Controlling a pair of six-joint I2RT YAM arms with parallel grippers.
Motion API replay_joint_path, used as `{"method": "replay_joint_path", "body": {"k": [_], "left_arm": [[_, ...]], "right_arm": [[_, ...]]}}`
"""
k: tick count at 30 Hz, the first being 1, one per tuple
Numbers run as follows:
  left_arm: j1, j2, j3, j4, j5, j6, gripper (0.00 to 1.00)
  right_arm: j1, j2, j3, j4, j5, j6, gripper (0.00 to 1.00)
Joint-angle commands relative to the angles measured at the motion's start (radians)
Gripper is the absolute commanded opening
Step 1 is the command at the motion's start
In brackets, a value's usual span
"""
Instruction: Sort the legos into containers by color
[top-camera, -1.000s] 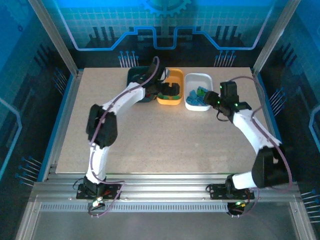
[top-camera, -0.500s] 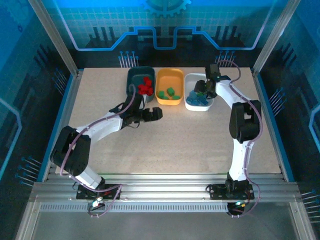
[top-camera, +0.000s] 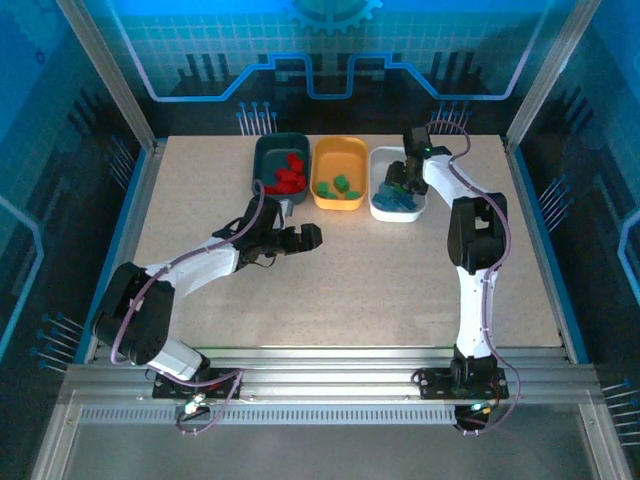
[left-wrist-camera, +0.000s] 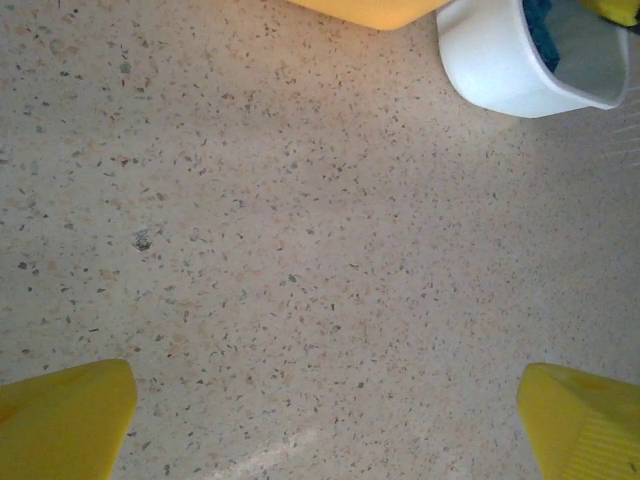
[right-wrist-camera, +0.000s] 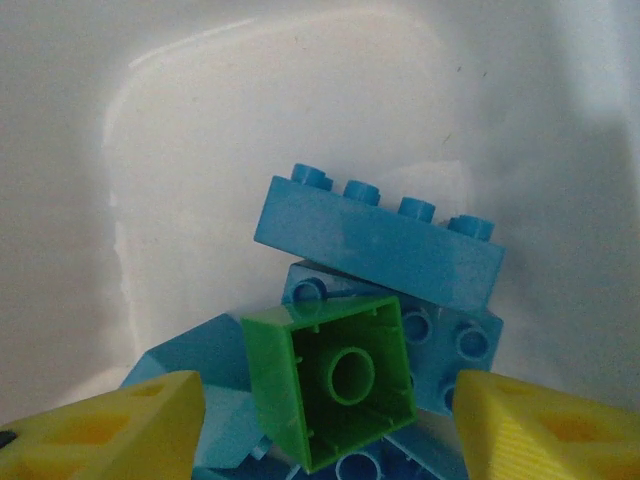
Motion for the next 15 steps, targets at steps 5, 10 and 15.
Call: {"method": "replay_joint_path", "body": {"k": [5,10,15], "left_arm": [[0.003,-0.048,-0.024,0.003,0.007,-0.002,0.99],[0.002,-0.058,-0.026,-0.012,-0.004,0.008,0.99],[0.003,-0.058,-0.027,-0.021,-0.011,0.012,0.99]], "right_arm": [[0.013,0.032,0.006,-0.023,0.01,-0.015,0.65],[0.007,0.022,-0.02,0.003,0.003,-0.012,0.54],[0.006,-0.001,-0.054,0.032,0.009,-0.01,0.44]]}}
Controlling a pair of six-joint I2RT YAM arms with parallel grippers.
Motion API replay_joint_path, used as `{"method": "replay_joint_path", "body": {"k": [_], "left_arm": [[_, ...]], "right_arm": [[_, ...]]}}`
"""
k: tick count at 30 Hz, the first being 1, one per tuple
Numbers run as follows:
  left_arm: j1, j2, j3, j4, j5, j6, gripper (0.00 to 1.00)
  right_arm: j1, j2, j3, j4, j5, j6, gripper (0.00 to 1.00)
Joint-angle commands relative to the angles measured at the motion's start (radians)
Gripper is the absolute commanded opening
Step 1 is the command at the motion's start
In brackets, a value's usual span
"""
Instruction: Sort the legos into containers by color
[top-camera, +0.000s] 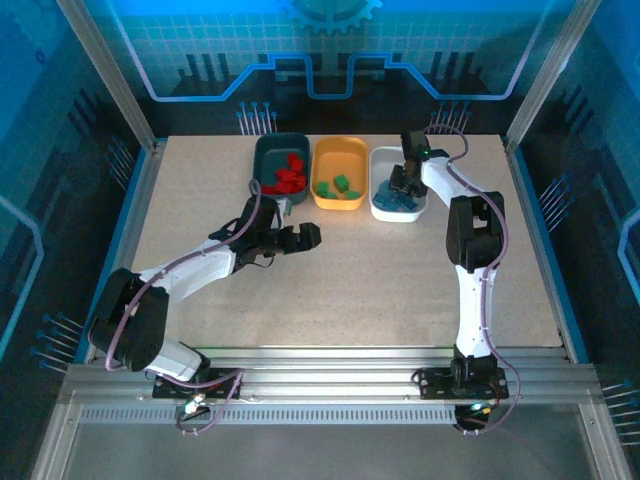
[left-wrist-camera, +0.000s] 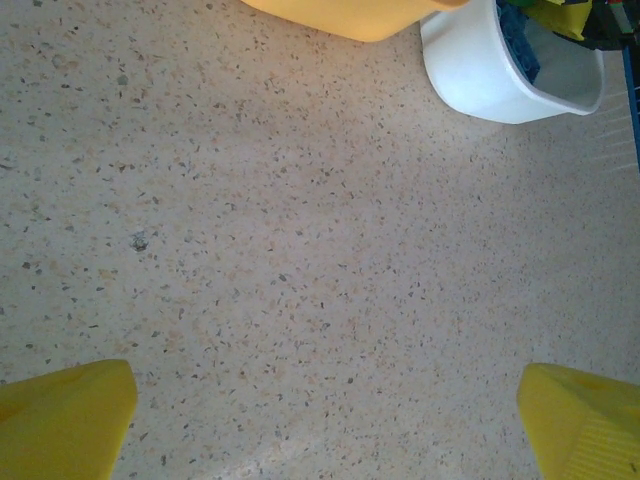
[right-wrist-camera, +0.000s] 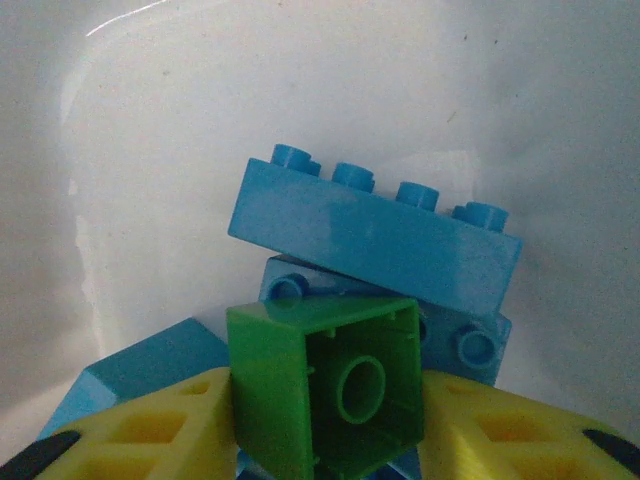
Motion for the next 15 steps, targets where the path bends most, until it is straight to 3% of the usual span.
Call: {"method": "replay_joint_path", "body": {"k": [1,10,15], "left_arm": [[0.003,-0.028,-0.015,-0.02,-0.009,0.01,0.99],[0.011,-0.063,-0.018,-0.048,-0.053,0.011,0.99],[0.075,-0.149,-0.057,-0.076,-0.12,-0.022,0.99]], "right_arm": [[0.006,-0.021,-0.046,0.016,0.002,-0.005,0.43],[0.015,-0.163,-0.158,0.086,0.043,-0.008,0.4],[0.039,-0.283,-0.231,0.118,0.043,-0.029,0.4]]}}
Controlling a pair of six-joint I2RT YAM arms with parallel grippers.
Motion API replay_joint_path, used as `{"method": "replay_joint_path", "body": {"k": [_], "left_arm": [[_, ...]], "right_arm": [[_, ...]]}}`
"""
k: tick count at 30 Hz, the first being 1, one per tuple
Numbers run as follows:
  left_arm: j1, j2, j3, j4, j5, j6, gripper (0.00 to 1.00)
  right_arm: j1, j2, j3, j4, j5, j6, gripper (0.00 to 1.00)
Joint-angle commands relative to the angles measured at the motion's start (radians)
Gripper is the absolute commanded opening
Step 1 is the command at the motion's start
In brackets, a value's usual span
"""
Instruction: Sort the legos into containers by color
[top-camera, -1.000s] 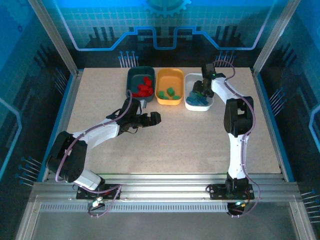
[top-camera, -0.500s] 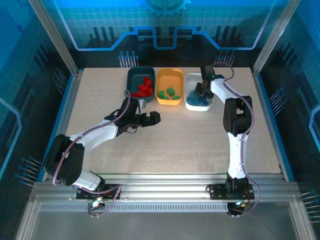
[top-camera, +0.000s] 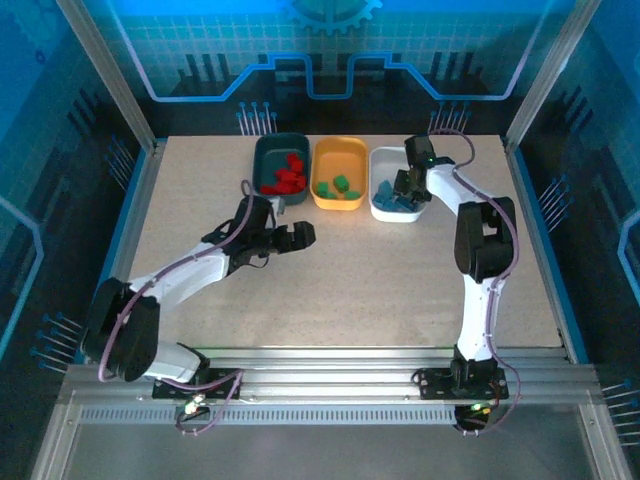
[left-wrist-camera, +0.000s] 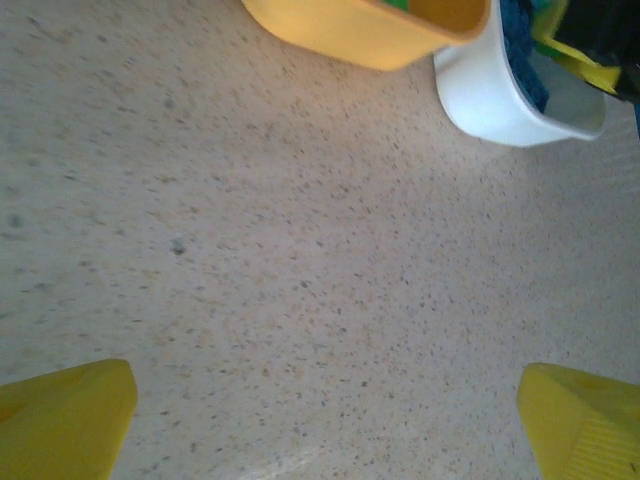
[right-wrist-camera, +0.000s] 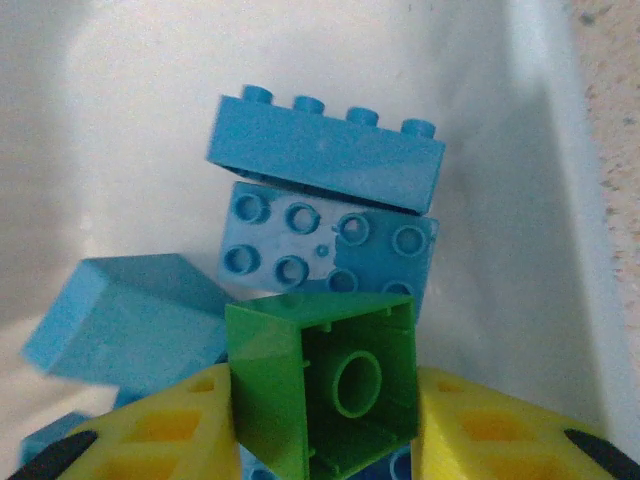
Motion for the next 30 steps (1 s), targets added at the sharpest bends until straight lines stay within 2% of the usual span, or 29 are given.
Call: {"method": "replay_joint_path", "body": {"k": [1,5,8,14,15,17,20,24,26,30], "left_arm": [[0.065,-0.089,-0.047,-0.046,-0.076,-0.033,0.99],[0.148,-0.17,-0.112,-0.059,-0.109,-0.088,0.99],[0.192,-0.223,-0.163,-0.078,-0.146,-0.124,0.99],[0.209,-0.297,-0.216,-0.106,-0.118,-0.118,0.99],[0.209,-0.308,-0.22,-0.112,-0.112,-0.114,0.99],[0.209,-0.333,-0.23,-0.113,-0.093,-0.103,0.99],[0.21,-0.366,-0.235,-0.125,-0.089,-0.088,0.99],[0.21,-0.42,-0.238,-0.133,-0.11,-0.07,0.99],[0.21,-0.449,-0.235,-0.135,-0.127,-0.067,0.99],[0.208,-0.506,-0.235,-0.126,-0.185,-0.075,0.99]], "right_arm": [[0.042,-0.126,-0.036,0.044,0.011,-0.033,0.4],[0.105,-0.148,-0.042,0.069,-0.042,-0.055,0.4],[0.171,-0.098,0.009,0.081,-0.104,-0.074,0.41],[0.24,0.057,0.201,0.045,-0.098,-0.07,0.43],[0.24,0.08,0.235,0.035,-0.099,-0.066,0.46],[0.241,0.127,0.318,0.004,-0.103,-0.062,0.65],[0.247,0.125,0.371,-0.03,-0.103,-0.067,0.74],[0.265,-0.01,0.265,0.029,-0.088,-0.086,0.79],[0.275,-0.124,0.154,0.086,-0.084,-0.095,0.8],[0.32,-0.452,-0.218,0.322,-0.081,-0.099,0.84]]}}
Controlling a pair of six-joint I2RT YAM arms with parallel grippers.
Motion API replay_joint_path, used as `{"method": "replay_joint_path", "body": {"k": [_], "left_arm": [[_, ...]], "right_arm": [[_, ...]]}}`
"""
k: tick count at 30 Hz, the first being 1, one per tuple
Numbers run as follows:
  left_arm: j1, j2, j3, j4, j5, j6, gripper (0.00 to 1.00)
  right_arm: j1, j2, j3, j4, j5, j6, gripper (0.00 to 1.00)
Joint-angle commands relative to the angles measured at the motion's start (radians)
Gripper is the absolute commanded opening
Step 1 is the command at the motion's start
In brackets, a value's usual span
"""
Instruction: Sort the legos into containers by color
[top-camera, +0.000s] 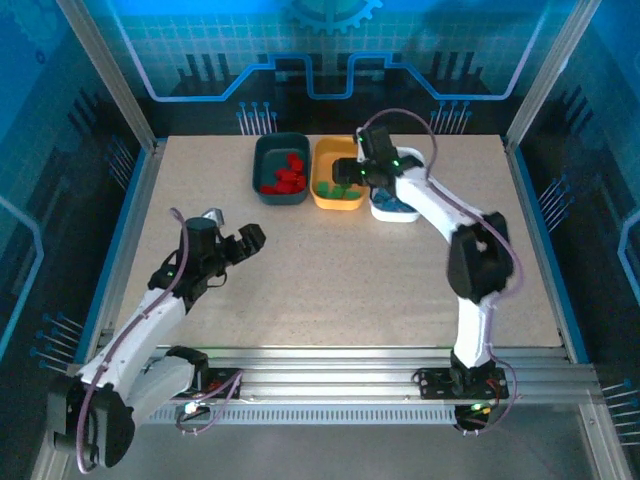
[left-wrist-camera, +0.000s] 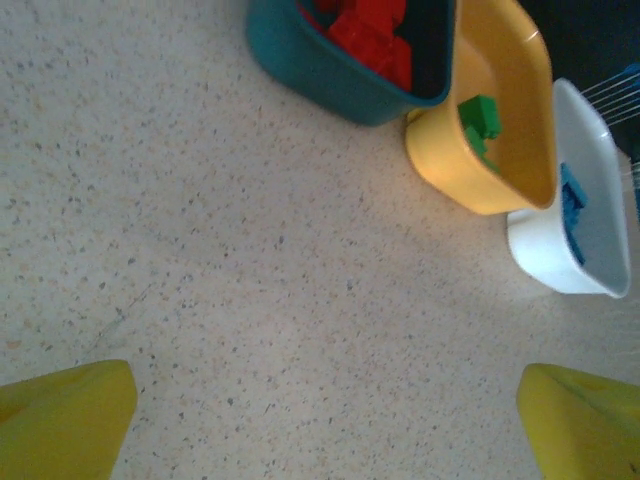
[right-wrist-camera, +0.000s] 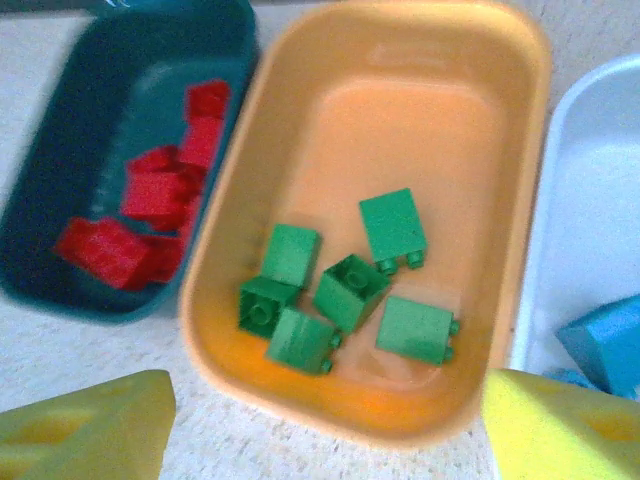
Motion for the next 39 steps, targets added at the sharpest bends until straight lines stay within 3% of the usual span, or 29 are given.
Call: {"method": "replay_joint_path", "body": {"k": [1,3,6,8,10,12,14,16,17,19,20,22,23,25,27,30,33,35,36,37,39], "left_arm": [[0.005,-0.052,-0.016,0.003,-0.065,0.018,0.99],[0.002,-0.075,-0.027,0.017,-0.086,-0.028,0.99],[-0.01,-0.119,-0.113,0.164,-0.108,-0.109,0.99],[-0.02,-0.132,-0.159,0.247,-0.161,-0.102,0.99],[-0.024,-0.124,-0.179,0.275,-0.237,-0.075,0.99],[-0.025,-0.115,-0.208,0.335,-0.32,-0.025,0.99],[-0.025,-0.12,-0.274,0.48,-0.356,0.094,0.99],[-0.027,-0.124,-0.338,0.628,-0.344,0.305,0.99],[-0.03,-0.113,-0.387,0.713,-0.354,0.423,0.99],[-0.029,-0.126,-0.423,0.762,-0.434,0.425,0.99],[-0.027,-0.132,-0.447,0.813,-0.443,0.444,0.99],[-0.027,-0.094,-0.487,0.978,-0.42,0.586,0.99],[-0.026,-0.054,-0.488,1.013,-0.43,0.651,0.99],[-0.004,0.054,-0.482,1.068,-0.482,0.637,0.99],[0.033,0.181,-0.493,1.162,-0.393,0.638,0.99],[0.047,0.372,-0.494,1.392,-0.366,0.686,0.99],[0.095,0.514,-0.443,1.442,-0.341,0.683,0.99],[0.138,0.693,-0.426,1.599,-0.284,0.67,0.99],[0.137,0.666,-0.404,1.556,-0.291,0.667,0.99],[0.145,0.603,-0.378,1.397,-0.256,0.648,0.99],[0.193,0.622,-0.279,1.236,-0.134,0.645,0.99]], "right_arm": [[0.072,-0.321,-0.266,0.23,-0.004,-0.03,0.88],[0.166,-0.49,-0.461,0.346,0.064,-0.066,1.0],[0.301,-0.65,-0.698,0.542,0.238,-0.167,1.0],[0.34,-0.691,-0.779,0.585,0.301,-0.259,1.0],[0.323,-0.698,-0.748,0.439,0.328,-0.269,1.0],[0.298,-0.722,-0.752,0.341,0.437,-0.258,1.0],[0.27,-0.804,-0.844,0.402,0.496,-0.309,1.0],[0.214,-0.921,-0.978,0.526,0.567,-0.388,1.0],[0.158,-0.986,-1.055,0.59,0.551,-0.429,1.0],[-0.014,-1.072,-1.195,0.69,0.329,-0.445,1.0],[-0.104,-1.073,-1.245,0.722,0.242,-0.408,1.0],[-0.207,-1.022,-1.271,0.717,0.207,-0.352,1.0],[-0.228,-0.979,-1.29,0.77,0.209,-0.357,1.0],[-0.251,-0.899,-1.315,0.874,0.212,-0.361,1.0],[-0.275,-0.808,-1.335,0.998,0.208,-0.384,1.0],[-0.331,-0.657,-1.333,1.154,0.132,-0.378,1.0],[-0.347,-0.599,-1.299,1.181,0.142,-0.368,1.0],[-0.378,-0.543,-1.276,1.191,0.12,-0.341,1.0],[-0.4,-0.504,-1.269,1.204,0.091,-0.324,1.0],[-0.414,-0.465,-1.269,1.244,0.057,-0.32,1.0],[-0.398,-0.392,-1.227,1.236,0.009,-0.362,1.0]]}}
